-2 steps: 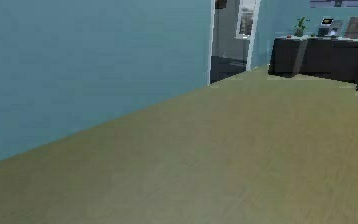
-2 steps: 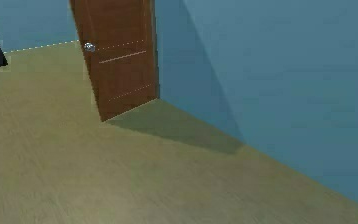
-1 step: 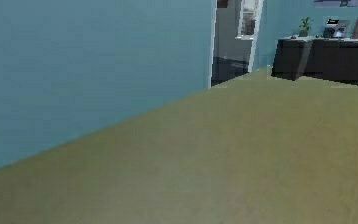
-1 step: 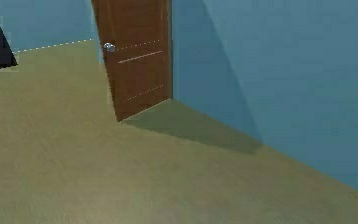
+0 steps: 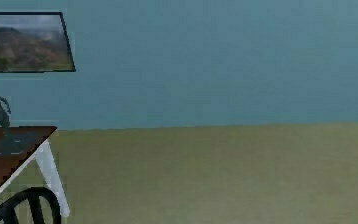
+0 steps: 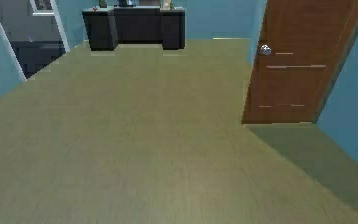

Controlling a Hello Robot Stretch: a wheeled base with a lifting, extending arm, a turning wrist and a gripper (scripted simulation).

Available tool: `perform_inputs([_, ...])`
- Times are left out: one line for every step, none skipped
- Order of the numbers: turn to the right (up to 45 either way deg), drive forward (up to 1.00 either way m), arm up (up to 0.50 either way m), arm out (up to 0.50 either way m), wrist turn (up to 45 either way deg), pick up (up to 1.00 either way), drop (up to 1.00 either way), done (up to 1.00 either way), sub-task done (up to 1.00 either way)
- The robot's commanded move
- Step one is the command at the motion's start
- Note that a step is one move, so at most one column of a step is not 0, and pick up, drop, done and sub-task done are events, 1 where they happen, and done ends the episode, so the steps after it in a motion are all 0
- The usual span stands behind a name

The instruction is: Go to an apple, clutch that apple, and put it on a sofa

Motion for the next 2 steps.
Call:
perform_inputs([0.0,0.80,0.00,0.00,0.0,0.00,0.00,0.00,0.00])
perform_inputs([-45.0,0.00,0.00,0.00,0.0,0.00,0.00,0.00,0.00])
